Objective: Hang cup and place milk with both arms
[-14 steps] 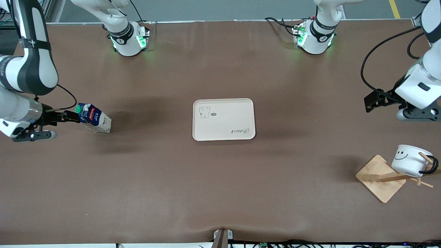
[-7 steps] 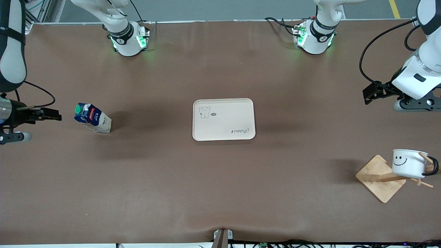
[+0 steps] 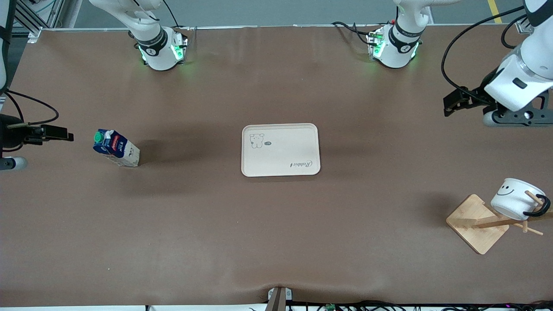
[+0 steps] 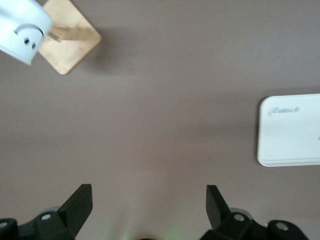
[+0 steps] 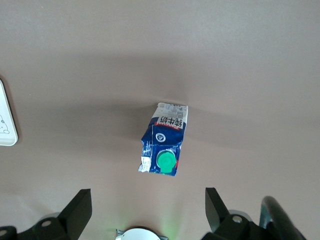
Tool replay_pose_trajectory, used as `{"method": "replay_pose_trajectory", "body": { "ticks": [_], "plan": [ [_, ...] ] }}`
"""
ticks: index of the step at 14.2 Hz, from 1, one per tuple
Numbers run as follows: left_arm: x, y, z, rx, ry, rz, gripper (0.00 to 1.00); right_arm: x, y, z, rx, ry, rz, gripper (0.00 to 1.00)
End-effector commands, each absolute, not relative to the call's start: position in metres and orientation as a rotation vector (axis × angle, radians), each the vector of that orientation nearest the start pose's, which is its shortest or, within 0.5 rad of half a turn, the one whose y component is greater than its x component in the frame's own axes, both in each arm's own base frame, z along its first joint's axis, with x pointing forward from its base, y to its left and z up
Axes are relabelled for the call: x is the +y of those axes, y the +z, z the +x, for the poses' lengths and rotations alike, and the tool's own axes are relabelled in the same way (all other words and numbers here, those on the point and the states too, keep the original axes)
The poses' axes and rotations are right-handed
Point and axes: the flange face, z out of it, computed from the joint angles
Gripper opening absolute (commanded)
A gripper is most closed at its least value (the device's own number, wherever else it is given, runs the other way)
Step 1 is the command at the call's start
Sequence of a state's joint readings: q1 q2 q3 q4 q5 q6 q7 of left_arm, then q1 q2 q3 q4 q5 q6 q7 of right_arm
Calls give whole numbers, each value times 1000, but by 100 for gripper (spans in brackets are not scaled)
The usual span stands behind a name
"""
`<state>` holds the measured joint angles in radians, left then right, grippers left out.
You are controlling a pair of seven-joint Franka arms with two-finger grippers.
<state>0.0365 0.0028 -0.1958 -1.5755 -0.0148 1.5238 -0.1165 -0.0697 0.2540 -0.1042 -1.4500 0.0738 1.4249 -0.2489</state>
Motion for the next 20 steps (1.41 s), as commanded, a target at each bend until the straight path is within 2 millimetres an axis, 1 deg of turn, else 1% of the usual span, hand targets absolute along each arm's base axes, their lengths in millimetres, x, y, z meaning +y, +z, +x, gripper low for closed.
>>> {"method": "replay_pose_trajectory", "body": {
  "ticks": [1, 2, 4, 5, 6, 8, 9, 10, 11, 12, 13, 14, 15, 16, 17, 18, 19, 20],
  "plan": [
    [-109, 626, 533, 93, 131, -3161, 100, -85, 534, 598, -116, 378, -2999, 100],
    [-106, 628, 528, 94, 175, -3149, 100, -82, 536, 600, -112, 377, -3005, 100],
    [-95, 642, 525, 68, 145, -3113, 100, -89, 554, 603, -98, 315, -3018, 100],
    [-99, 663, 520, 79, 77, -3096, 100, -92, 556, 604, -93, 294, -3017, 100],
    [-98, 677, 515, 77, 46, -3095, 100, -91, 562, 601, -110, 291, -3016, 100],
    [-92, 680, 513, 74, 65, -3095, 100, -87, 558, 594, -117, 376, -2991, 100],
    [-90, 681, 514, 76, 65, -3101, 100, -86, 561, 594, -122, 380, -3002, 100],
    [-81, 686, 517, 61, 43, -3101, 100, -82, 577, 596, -128, 336, -3029, 100],
    [-77, 695, 517, 62, 13, -3102, 100, -83, 598, 598, -141, 276, -3075, 100],
    [-77, 693, 518, 40, 16, -3101, 100, -84, 619, 598, -144, 209, -3100, 100],
    [-78, 693, 519, 43, 17, -3103, 100, -81, 629, 597, -147, 186, -3101, 100],
    [-79, 692, 519, 45, 19, -3101, 100, -76, 642, 585, -146, 185, -3099, 100],
    [-77, 687, 520, 45, 35, -3091, 100, -74, 645, 576, -133, 206, -3095, 100],
    [-72, 682, 524, 34, 46, -3054, 100, -69, 647, 569, -101, 215, -3099, 100],
    [-67, 682, 525, 20, 35, -3013, 100, -53, 654, 564, -19, 210, -3112, 100],
    [-62, 682, 528, 15, 8, -3014, 100, -44, 656, 558, 62, 217, -3121, 100],
    [-48, 677, 535, -16, -21, -3016, 100, -44, 651, 551, 70, 224, -3118, 100],
    [-39, 666, 539, -28, -46, -3013, 100, -50, 645, 542, 82, 194, -3114, 100]
  ]
}}
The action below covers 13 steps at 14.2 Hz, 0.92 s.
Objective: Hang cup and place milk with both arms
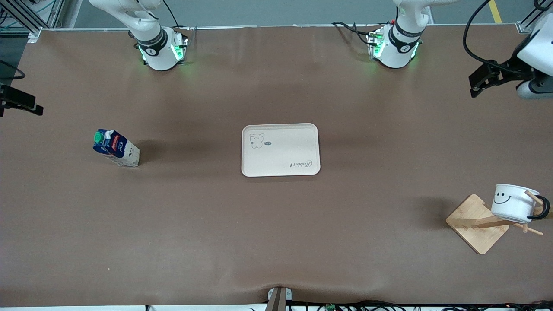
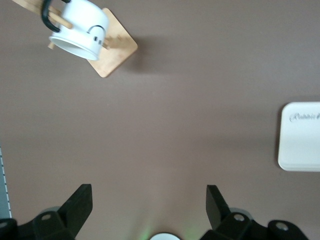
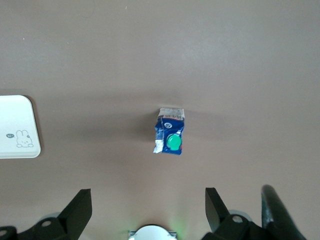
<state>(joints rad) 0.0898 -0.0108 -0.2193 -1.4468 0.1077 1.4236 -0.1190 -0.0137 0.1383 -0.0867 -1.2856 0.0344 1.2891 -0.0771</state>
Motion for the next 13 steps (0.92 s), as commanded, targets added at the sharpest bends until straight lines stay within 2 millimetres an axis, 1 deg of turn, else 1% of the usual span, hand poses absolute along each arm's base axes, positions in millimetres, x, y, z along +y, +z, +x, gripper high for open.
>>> {"method": "replay_pose_trajectory", "body": {
  "ticks": [1, 2, 3, 4, 6, 8, 9, 10, 11, 13],
  "plan": [
    [-36, 657, 539, -27, -76, -3012, 100, -53, 637, 529, 74, 151, -3112, 100],
    [-35, 655, 538, -24, -135, -3009, 100, -51, 637, 516, -8, 96, -3114, 100],
    [-39, 654, 540, -12, -161, -3011, 100, -48, 637, 508, -83, 82, -3113, 100],
    [-42, 654, 543, -11, -180, -3037, 100, -51, 637, 506, -112, 89, -3110, 100],
    [-45, 653, 543, -17, -185, -3090, 100, -54, 637, 507, -128, 96, -3128, 100],
    [-48, 651, 540, -9, -140, -3098, 100, -58, 639, 510, -116, 98, -3170, 100],
    [-51, 650, 539, 0, -121, -3099, 100, -55, 643, 513, -126, 84, -3183, 100],
    [-54, 651, 537, 7, -113, -3103, 100, -55, 652, 514, -124, 56, -3203, 100],
    [-57, 652, 535, 7, -98, -3128, 100, -56, 652, 517, -121, 59, -3206, 100],
    [-61, 650, 531, 15, -50, -3146, 100, -57, 650, 514, -111, 100, -3191, 100]
  ]
}}
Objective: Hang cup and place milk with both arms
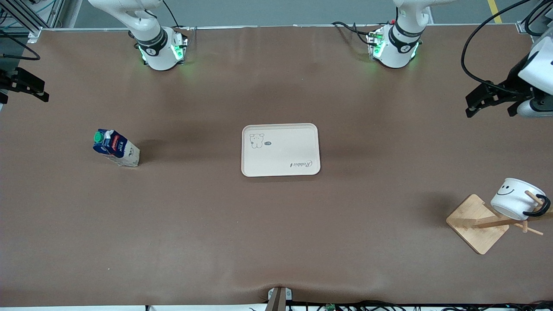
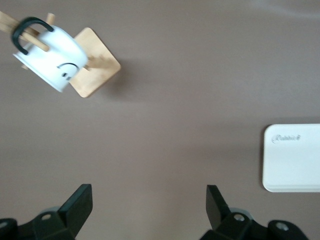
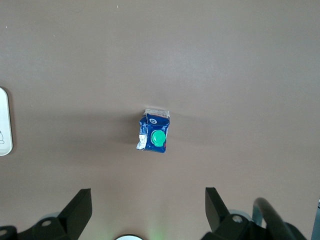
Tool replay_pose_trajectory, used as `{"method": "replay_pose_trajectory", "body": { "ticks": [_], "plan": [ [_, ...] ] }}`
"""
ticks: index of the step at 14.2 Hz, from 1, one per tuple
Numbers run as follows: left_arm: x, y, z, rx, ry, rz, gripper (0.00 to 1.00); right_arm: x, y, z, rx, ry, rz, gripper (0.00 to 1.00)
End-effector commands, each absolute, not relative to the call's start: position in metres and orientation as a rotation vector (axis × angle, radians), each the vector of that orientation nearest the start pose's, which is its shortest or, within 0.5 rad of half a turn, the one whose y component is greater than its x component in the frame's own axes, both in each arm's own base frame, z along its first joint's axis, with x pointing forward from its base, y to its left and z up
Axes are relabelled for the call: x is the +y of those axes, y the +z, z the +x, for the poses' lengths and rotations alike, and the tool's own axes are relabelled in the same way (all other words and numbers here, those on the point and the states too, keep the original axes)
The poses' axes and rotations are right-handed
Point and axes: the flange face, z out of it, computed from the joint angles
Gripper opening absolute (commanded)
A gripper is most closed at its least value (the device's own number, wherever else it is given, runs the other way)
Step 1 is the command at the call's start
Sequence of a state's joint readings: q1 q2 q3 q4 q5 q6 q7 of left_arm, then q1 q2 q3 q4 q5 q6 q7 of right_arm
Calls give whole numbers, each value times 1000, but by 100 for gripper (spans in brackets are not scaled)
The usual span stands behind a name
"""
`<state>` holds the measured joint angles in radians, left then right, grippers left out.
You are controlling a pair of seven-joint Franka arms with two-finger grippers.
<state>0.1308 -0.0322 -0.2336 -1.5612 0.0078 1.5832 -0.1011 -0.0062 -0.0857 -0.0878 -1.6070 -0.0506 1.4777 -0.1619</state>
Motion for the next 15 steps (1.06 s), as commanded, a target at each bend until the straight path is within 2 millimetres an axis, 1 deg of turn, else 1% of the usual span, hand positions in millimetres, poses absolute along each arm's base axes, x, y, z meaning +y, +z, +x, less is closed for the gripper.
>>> {"method": "replay_pose_trajectory", "body": {
  "ticks": [1, 2, 3, 4, 7, 9, 13, 15],
  "plan": [
    [-61, 648, 529, 12, -24, -3142, 100, -57, 651, 513, -111, 98, -3189, 100],
    [-61, 650, 529, 7, -25, -3136, 100, -55, 653, 514, -120, 87, -3195, 100],
    [-59, 654, 529, -2, -37, -3136, 100, -53, 667, 514, -122, 39, -3194, 100],
    [-58, 658, 530, -2, -49, -3134, 100, -50, 674, 514, -131, 15, -3188, 100],
    [-54, 658, 532, -12, -50, -3131, 100, -53, 675, 514, -117, 1, -3140, 100],
    [-54, 658, 532, -12, -50, -3129, 100, -47, 676, 515, -139, 1, -3152, 100],
    [-54, 658, 533, -6, -53, -3096, 100, -48, 675, 514, -124, 5, -3140, 100],
    [-55, 656, 532, -9, -35, -3091, 100, -48, 673, 512, -67, 43, -3137, 100]
  ]
}}
